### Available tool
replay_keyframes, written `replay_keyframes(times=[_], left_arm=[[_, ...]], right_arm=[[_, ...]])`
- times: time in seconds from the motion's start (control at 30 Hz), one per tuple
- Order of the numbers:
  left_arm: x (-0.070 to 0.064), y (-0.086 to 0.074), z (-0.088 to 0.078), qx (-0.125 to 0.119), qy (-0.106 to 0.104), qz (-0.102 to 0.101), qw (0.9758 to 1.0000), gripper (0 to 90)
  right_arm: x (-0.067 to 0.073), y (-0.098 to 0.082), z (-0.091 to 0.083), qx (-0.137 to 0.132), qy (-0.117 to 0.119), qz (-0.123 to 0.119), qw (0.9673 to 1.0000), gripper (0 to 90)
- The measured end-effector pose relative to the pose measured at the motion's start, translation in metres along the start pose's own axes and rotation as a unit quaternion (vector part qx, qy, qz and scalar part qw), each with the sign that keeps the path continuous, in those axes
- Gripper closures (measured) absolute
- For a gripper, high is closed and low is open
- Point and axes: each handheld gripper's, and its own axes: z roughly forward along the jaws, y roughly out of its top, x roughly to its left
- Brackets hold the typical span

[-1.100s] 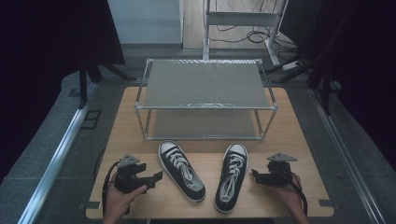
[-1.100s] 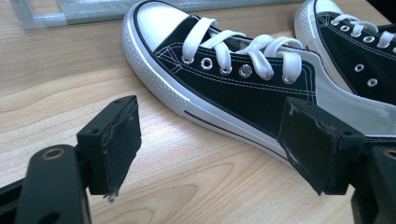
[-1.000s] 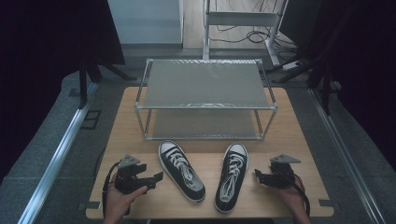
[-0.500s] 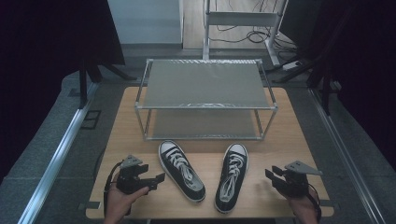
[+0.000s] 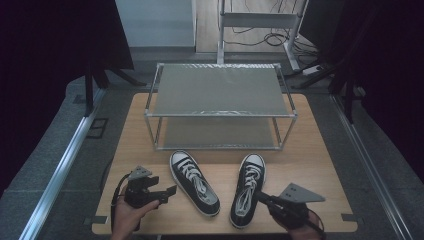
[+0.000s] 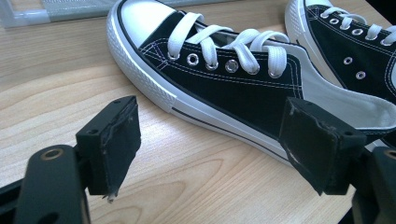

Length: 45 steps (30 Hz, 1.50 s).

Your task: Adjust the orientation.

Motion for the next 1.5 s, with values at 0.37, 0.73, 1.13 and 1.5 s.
replay_keyframes(times=[0.37,0.73,1.13,1.5], left_arm=[[-0.003,0.001,-0.003,-0.003,-0.005,0.003,1.0000,20.9],[-0.002,0.001,-0.006,-0.008,-0.009,0.000,0.9999,21.0],[-0.002,0.002,-0.007,-0.009,-0.009,-0.001,0.9999,21.0],[0.000,0.001,-0.010,-0.012,-0.007,-0.003,0.9999,21.0]], right_arm=[[0.053,0.019,0.044,0.042,0.038,-0.050,0.9971,89.9],[0.064,0.022,0.079,0.098,0.032,-0.056,0.9931,89.8],[0.078,0.028,0.087,0.120,0.042,-0.077,0.9889,90.0],[0.103,0.033,0.094,0.130,0.052,-0.107,0.9843,90.0]])
